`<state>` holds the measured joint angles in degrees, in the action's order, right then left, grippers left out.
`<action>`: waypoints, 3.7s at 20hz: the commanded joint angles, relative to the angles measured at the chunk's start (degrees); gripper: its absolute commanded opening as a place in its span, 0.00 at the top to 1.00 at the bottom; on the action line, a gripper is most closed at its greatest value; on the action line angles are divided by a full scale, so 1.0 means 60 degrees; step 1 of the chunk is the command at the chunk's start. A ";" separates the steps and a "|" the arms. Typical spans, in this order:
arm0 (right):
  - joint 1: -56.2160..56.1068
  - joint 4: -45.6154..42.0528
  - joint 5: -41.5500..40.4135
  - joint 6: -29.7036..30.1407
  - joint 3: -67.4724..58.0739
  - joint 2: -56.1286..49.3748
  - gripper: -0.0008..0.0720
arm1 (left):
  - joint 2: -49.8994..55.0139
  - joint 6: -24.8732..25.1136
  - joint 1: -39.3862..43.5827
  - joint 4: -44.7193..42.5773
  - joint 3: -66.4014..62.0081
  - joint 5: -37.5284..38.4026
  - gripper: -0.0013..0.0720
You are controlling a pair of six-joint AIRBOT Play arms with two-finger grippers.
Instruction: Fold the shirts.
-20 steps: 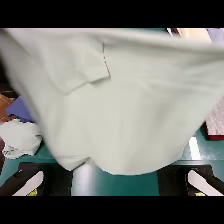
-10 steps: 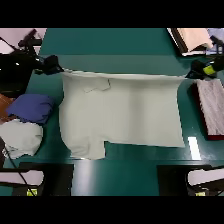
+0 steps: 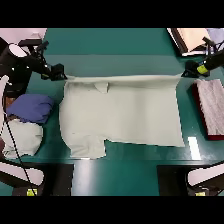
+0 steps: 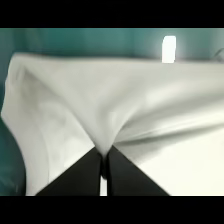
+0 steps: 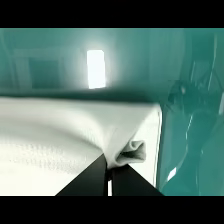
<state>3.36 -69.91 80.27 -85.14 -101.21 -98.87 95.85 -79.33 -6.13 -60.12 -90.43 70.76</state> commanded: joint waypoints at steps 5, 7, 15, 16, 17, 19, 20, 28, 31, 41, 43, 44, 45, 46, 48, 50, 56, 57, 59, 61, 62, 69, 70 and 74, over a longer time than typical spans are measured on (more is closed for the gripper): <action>-0.0011 0.0149 -0.0841 -0.0007 0.3249 0.1082 0.88 | 0.0044 -0.0284 0.0015 -0.0514 0.1825 0.0262 0.30; 0.0055 0.0583 -0.0787 0.0000 0.3271 0.1100 0.39 | 0.0018 -0.0426 0.0015 -0.0455 0.1847 0.0335 0.33; 0.0069 0.0907 -0.0401 0.0291 0.4404 0.3843 0.39 | -0.4131 -0.0561 -0.0015 -0.1552 0.5388 0.0648 0.33; 0.0069 0.0911 -0.0565 0.0291 0.4685 0.4211 0.39 | -0.4845 -0.0656 -0.0015 -0.1457 0.6298 0.0707 0.33; 0.0069 0.0911 -0.0776 0.0291 0.4991 0.4590 0.39 | -0.5482 -0.0816 -0.0015 -0.1439 0.7133 0.0714 0.33; 0.0069 0.0994 -0.1122 0.0291 0.5406 0.5111 0.39 | -0.6564 -0.1195 -0.0015 -0.1344 0.8666 0.0699 0.33; 0.0066 0.0991 -0.1249 0.0291 0.5563 0.5315 0.39 | -0.6936 -0.1319 -0.0015 -0.1253 0.9289 0.0703 0.33; 0.0066 0.0991 -0.1370 0.0291 0.5796 0.5770 0.39 | -0.7267 -0.1311 -0.0015 0.0153 1.1143 -0.0047 0.33; 0.0069 0.0987 -0.1370 0.0291 0.5796 0.5770 0.39 | -0.7267 -0.1279 -0.0015 0.0707 1.1402 -0.0499 0.33; 0.0229 -0.1311 0.0907 0.0361 0.6113 0.5785 0.39 | -0.7267 -0.0685 -0.0015 0.1763 1.1001 -0.0295 0.95; 0.0994 -0.1359 0.1180 0.0368 0.7093 0.5963 0.39 | -0.7271 -0.0510 -0.0015 0.1730 1.0652 -0.0149 0.95; 0.1515 -0.1362 0.1089 0.0368 0.7788 0.6142 0.39 | -0.7267 -0.0448 -0.0015 0.1708 1.0477 -0.0091 0.95; 0.2076 -0.1355 0.1005 0.0364 0.8459 0.6313 0.36 | -0.7267 -0.0448 -0.0015 0.1705 1.0338 -0.0087 0.95; 0.2641 -0.1348 0.0936 0.0364 0.9169 0.6488 0.28 | -0.7267 -0.0444 -0.0015 0.1708 1.0258 -0.0117 0.95; 0.3778 -0.1235 0.0805 0.0364 1.0561 0.6699 0.24 | -0.7267 -0.0412 -0.0015 0.1730 1.0207 -0.0160 0.95; 0.4513 -0.0637 0.0597 0.0382 1.1599 0.6706 0.26 | -0.7267 -0.0379 -0.0015 0.1727 1.0211 -0.0226 0.95; 0.3836 0.0725 -0.0448 0.0670 1.2644 0.6696 0.39 | -0.7267 -0.0375 -0.0015 0.1694 1.0211 -0.0219 0.95; 0.3548 0.0736 -0.0503 0.0670 1.2633 0.6696 0.41 | -0.7267 -0.0375 -0.0015 0.1654 1.0211 -0.0211 0.95; 0.2958 0.0707 -0.0699 0.0670 1.2633 0.6699 0.79 | -0.7267 -0.0368 -0.0015 0.1581 1.0207 -0.0073 0.95; 0.2583 0.0641 -0.0703 0.0681 1.2542 0.6706 0.97 | -0.7311 -0.0277 -0.0015 0.1122 1.0178 0.0364 0.95; 0.2415 0.0477 -0.0586 0.0681 1.2338 0.6710 0.97 | -0.7522 -0.0306 -0.0015 0.0645 1.0178 0.0561 0.96; 0.1213 -0.1406 0.1665 0.0648 1.0590 0.7938 0.97 | -1.0590 -0.1585 -0.0015 -0.0361 1.0174 0.3384 0.96; 0.1155 -0.1377 0.1847 0.0474 1.0444 0.8368 0.97 | -1.0761 -0.1705 -0.0015 -0.0062 1.0116 0.3705 0.95; 0.1158 -0.1290 0.1683 0.0302 0.9169 0.8852 0.97 | -1.0641 -0.1778 -0.0015 0.0131 0.9154 0.2142 0.96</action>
<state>10.96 -76.93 89.62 -82.46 -41.34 -47.79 32.88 -88.99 -6.17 -60.23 -32.45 88.18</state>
